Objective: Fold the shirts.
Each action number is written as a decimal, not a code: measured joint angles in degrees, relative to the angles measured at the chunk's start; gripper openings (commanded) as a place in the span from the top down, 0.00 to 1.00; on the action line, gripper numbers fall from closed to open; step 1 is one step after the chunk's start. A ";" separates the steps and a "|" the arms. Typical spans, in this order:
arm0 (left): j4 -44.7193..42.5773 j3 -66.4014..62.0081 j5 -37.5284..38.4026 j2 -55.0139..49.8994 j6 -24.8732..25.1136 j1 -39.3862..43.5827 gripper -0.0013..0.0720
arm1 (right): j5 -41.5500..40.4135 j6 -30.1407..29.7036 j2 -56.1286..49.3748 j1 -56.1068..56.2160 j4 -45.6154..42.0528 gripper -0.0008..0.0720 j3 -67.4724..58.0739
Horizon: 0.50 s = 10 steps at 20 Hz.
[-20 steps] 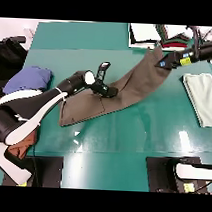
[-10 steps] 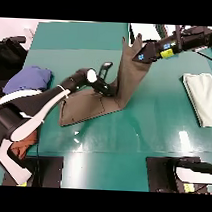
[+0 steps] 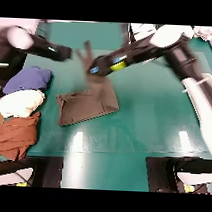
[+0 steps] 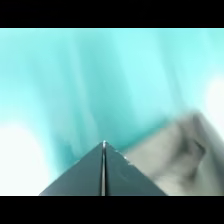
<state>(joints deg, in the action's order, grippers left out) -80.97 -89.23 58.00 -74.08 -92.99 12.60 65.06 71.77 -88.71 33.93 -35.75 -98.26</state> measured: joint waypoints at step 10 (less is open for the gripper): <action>-4.94 0.66 2.34 12.07 0.04 -2.86 0.95 | -8.85 0.13 -0.42 -0.04 -8.46 0.26 11.32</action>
<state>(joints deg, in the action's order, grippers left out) -85.91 -88.58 60.34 -62.02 -92.95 9.74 56.21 71.90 -89.12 33.89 -44.21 -86.94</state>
